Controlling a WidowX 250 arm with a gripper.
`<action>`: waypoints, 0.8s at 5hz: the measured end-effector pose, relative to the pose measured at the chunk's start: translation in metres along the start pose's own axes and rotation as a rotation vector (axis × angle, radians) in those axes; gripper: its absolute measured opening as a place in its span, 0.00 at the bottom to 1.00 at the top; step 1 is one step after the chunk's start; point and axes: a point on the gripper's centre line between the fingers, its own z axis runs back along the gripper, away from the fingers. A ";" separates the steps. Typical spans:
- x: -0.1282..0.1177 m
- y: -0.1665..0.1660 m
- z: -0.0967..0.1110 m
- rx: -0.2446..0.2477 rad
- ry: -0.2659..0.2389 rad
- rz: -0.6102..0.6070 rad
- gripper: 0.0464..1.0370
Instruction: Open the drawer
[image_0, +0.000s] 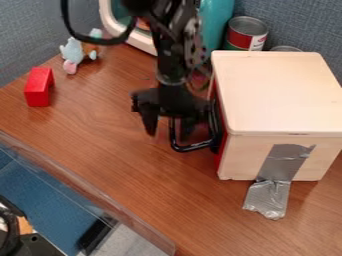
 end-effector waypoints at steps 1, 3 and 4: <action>0.000 0.001 0.000 0.008 -0.006 0.009 0.31; -0.006 0.013 -0.001 0.021 0.008 0.036 0.12; -0.008 0.026 -0.002 0.042 0.014 0.027 0.12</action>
